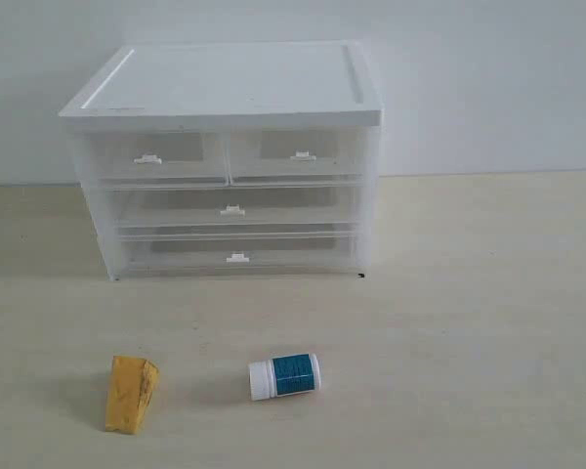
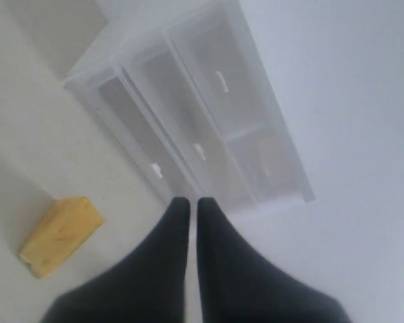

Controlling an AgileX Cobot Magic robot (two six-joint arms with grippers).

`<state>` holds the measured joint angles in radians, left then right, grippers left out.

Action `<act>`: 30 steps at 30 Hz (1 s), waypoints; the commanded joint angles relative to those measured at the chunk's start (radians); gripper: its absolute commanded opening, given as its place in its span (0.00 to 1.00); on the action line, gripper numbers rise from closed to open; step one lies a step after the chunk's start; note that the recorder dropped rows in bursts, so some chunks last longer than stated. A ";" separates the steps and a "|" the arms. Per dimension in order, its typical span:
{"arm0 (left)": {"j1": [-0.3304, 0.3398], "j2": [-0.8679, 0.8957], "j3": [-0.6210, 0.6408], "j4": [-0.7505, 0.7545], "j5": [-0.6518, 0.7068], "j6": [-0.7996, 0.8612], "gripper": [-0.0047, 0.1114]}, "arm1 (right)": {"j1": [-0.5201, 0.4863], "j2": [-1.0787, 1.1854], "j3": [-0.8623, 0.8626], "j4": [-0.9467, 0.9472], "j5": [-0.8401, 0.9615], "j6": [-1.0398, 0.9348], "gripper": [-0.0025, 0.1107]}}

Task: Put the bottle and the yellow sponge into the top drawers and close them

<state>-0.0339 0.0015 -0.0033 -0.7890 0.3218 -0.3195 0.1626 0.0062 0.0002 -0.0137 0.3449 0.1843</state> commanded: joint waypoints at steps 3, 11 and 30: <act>0.003 -0.001 0.003 -0.258 -0.028 0.085 0.07 | -0.004 -0.006 0.000 -0.001 -0.006 -0.007 0.08; 0.003 -0.001 0.003 -0.764 0.004 0.673 0.07 | -0.004 -0.006 0.000 -0.001 -0.006 -0.007 0.08; 0.003 0.758 -0.446 -0.955 0.155 1.131 0.07 | -0.004 -0.006 0.000 -0.001 -0.006 -0.007 0.08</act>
<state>-0.0339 0.6552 -0.3812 -1.7408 0.4169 0.7876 0.1626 0.0062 0.0002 -0.0137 0.3449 0.1843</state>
